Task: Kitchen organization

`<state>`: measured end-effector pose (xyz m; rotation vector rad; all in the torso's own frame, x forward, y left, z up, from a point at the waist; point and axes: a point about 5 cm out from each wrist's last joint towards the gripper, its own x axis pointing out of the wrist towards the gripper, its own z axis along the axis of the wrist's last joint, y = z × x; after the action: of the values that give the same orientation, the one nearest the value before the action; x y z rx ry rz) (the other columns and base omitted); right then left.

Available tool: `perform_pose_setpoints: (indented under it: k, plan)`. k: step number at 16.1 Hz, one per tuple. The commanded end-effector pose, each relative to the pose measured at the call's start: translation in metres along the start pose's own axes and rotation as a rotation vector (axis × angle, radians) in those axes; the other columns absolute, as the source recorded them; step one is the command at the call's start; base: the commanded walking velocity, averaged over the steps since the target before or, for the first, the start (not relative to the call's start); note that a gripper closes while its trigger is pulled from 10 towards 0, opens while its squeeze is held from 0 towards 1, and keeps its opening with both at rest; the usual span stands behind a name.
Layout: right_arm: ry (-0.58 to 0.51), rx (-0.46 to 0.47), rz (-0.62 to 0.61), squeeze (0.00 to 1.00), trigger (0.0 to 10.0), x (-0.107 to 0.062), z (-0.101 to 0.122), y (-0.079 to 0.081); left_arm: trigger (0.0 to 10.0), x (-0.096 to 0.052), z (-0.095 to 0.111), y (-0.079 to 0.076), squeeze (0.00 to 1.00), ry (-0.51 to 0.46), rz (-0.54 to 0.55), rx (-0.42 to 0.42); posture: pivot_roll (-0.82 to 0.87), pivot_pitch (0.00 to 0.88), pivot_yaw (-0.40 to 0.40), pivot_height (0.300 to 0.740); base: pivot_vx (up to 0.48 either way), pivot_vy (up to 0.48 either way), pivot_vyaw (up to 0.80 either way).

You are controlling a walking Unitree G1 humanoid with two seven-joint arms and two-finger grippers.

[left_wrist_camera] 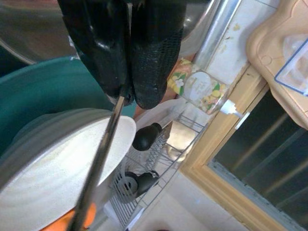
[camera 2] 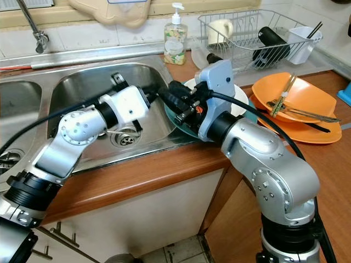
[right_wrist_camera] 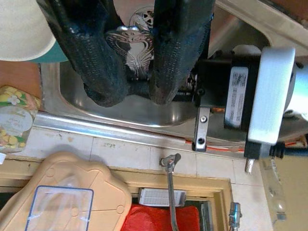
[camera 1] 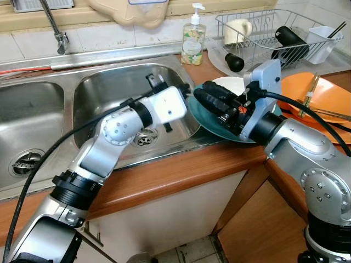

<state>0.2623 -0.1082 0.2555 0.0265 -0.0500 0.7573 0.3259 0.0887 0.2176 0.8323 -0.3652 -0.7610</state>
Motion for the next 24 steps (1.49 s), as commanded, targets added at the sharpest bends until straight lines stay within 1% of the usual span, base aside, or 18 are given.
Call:
perform_pose_setpoints:
  k: [1, 2, 3, 4, 5, 6, 7, 8, 9, 10, 13, 14, 15, 16, 17, 18, 21, 24]
  plan:
    - [-0.003, -0.022, 0.011, 0.0, 10.0, 0.001, 0.003, 0.005, 0.0, 0.001, 0.005, 0.005, 0.0, -0.019, -0.001, 0.031, -0.01, 0.0, 0.011, 0.74, 0.0, 0.0, 0.0]
    - [0.001, -0.024, 0.005, 0.0, 10.0, 0.002, 0.003, 0.005, 0.0, 0.001, 0.005, 0.005, 0.0, -0.02, -0.001, 0.033, -0.01, 0.0, 0.012, 0.74, 0.0, 0.0, 0.0]
    - [0.0, -0.02, -0.007, 0.11, 10.0, 0.003, 0.002, 0.004, 0.0, 0.0, 0.004, 0.004, 0.0, -0.017, -0.004, 0.036, -0.01, 0.0, 0.011, 0.74, 0.0, 0.0, 0.0]
    - [-0.003, 0.004, -0.017, 1.0, 10.0, 0.003, 0.001, 0.003, 0.0, -0.001, 0.0, 0.004, 0.0, 0.003, -0.009, 0.04, -0.01, 0.0, 0.011, 0.74, 0.0, 0.0, 0.0]
    - [0.001, 0.001, -0.013, 1.0, 10.0, 0.003, 0.0, 0.003, 0.0, -0.001, -0.001, 0.004, 0.0, 0.013, -0.007, 0.041, -0.01, 0.0, 0.011, 0.74, 0.0, 0.0, 0.0]
    - [0.035, -0.053, -0.05, 0.0, 10.0, 0.001, -0.003, 0.0, 0.0, -0.005, -0.015, 0.009, 0.0, 0.089, 0.013, 0.044, -0.01, 0.0, 0.012, 0.74, 0.0, 0.0, 0.0]
    - [0.05, -0.068, -0.06, 0.0, 10.0, 0.0, -0.005, -0.001, 0.0, -0.008, -0.021, 0.011, 0.0, 0.129, 0.012, 0.05, -0.01, 0.0, 0.012, 0.74, 0.0, 0.0, 0.0]
    - [0.082, -0.097, -0.07, 0.0, 10.0, -0.003, -0.01, -0.003, 0.0, -0.014, -0.036, 0.015, 0.0, 0.211, 0.003, 0.061, -0.02, 0.0, 0.014, 0.74, 0.0, 0.0, 0.0]
    - [0.101, -0.109, -0.067, 0.0, 10.0, -0.005, -0.013, -0.002, 0.0, -0.019, -0.046, 0.018, 0.0, 0.266, 0.007, 0.058, -0.02, 0.0, 0.018, 0.74, 0.0, 0.0, 0.0]
    - [0.134, -0.13, -0.045, 0.0, 10.0, -0.008, -0.017, 0.002, 0.0, -0.028, -0.068, 0.023, 0.0, 0.375, 0.007, 0.053, -0.03, 0.0, 0.024, 0.74, 0.0, 0.0, 0.0]
    - [0.163, -0.142, 0.012, 0.0, 10.0, -0.009, -0.022, 0.011, 0.0, -0.033, -0.092, 0.022, 0.0, 0.498, -0.021, 0.037, -0.03, 0.0, 0.024, 0.74, 0.0, 0.0, 0.0]
    - [0.187, -0.151, 0.038, 0.0, 10.0, -0.01, -0.026, 0.015, 4.9, -0.032, -0.105, 0.019, 0.0, 0.564, -0.037, 0.025, -0.04, 0.0, 0.024, 0.74, 0.0, 0.0, 0.0]
    - [0.19, -0.153, 0.041, 0.0, 10.0, -0.01, -0.027, 0.015, 4.9, -0.032, -0.107, 0.018, 0.0, 0.574, -0.04, 0.024, -0.04, 0.0, 0.024, 0.74, 0.0, 0.0, 0.0]
    - [0.196, -0.158, 0.046, 0.0, 10.0, -0.01, -0.028, 0.016, 10.0, -0.031, -0.115, 0.012, 0.0, 0.626, -0.081, -0.03, -0.04, 0.0, 0.025, 0.74, 0.0, 0.0, 0.0]
    - [0.198, -0.16, 0.047, 0.0, 10.0, -0.009, -0.028, 0.016, 10.0, -0.031, -0.118, 0.01, 0.0, 0.647, -0.103, -0.049, -0.04, 0.0, 0.026, 0.74, 0.0, 0.0, 0.0]
    - [0.197, -0.164, 0.047, 0.0, 10.0, -0.009, -0.028, 0.017, 10.0, -0.032, -0.125, 0.003, 1.0, 0.686, -0.159, -0.091, -0.04, 0.0, 0.028, 0.74, 0.0, 0.0, 0.0]
    - [0.189, -0.164, 0.004, 0.0, 10.0, -0.011, -0.027, 0.013, 10.0, -0.034, -0.133, -0.008, 1.0, 0.734, -0.217, -0.142, -0.05, 0.0, 0.034, 0.74, 0.0, 0.0, 0.0]
    - [0.188, -0.157, -0.075, 0.0, 10.0, -0.011, -0.024, 0.005, 10.0, -0.034, -0.135, -0.008, 1.0, 0.728, -0.218, -0.159, -0.05, 0.0, 0.034, 0.74, 0.0, 0.0, 0.0]
